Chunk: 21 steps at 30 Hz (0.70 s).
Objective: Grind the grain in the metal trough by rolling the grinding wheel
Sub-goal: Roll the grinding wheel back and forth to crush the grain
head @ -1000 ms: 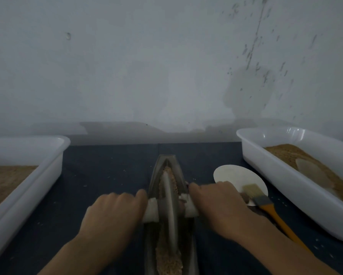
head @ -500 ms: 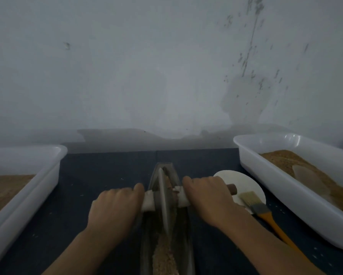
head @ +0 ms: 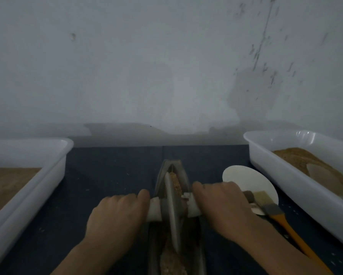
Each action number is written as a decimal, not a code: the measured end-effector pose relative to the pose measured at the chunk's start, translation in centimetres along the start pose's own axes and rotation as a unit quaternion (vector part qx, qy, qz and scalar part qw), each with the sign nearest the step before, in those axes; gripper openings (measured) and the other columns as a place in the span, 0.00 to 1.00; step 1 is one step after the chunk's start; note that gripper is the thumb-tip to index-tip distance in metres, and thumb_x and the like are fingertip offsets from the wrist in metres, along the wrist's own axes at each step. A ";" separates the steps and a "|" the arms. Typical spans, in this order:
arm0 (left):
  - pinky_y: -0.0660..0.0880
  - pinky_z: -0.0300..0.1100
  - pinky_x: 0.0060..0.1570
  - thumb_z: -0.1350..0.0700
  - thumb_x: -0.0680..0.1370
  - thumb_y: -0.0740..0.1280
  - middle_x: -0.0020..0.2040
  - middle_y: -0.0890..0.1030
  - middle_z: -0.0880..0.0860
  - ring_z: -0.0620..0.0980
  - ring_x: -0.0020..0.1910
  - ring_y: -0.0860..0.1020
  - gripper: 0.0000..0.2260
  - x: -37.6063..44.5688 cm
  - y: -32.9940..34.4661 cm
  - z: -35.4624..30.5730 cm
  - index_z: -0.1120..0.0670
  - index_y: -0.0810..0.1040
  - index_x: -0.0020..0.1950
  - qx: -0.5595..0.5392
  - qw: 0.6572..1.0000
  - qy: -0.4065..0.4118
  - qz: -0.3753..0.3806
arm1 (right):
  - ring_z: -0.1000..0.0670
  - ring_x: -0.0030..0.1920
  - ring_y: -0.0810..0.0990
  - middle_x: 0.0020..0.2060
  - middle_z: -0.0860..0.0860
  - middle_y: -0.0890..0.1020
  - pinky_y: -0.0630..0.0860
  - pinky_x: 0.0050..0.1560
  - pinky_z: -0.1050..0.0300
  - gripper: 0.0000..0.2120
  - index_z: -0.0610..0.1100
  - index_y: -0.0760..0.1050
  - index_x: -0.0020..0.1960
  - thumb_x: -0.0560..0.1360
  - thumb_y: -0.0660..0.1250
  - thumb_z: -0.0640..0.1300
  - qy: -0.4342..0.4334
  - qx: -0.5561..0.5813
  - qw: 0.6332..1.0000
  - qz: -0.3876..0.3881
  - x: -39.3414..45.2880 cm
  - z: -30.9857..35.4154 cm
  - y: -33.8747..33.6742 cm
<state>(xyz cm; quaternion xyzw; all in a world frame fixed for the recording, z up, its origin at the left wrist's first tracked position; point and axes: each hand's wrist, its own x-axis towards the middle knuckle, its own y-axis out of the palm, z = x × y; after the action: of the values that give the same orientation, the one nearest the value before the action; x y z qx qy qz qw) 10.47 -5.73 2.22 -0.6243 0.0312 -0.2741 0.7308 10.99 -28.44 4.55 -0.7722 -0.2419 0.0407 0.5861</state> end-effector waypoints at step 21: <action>0.56 0.40 0.24 0.60 0.56 0.78 0.27 0.72 0.50 0.50 0.20 0.70 0.19 0.2 -0.2 -0.2 0.53 0.70 0.37 0.041 0.996 0.010 -0.072 | 0.48 0.30 0.78 0.34 0.51 0.78 0.58 0.28 0.56 0.20 0.48 0.64 0.41 0.61 0.75 0.43 -0.012 -0.042 0.994 -0.096 0.3 -0.8 1.6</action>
<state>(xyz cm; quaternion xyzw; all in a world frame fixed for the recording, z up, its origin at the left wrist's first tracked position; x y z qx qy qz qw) 10.48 -5.99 2.43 -0.5918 -0.0181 -0.3336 0.7336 12.05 -29.38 3.36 -0.7689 -0.3237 -0.0167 0.5511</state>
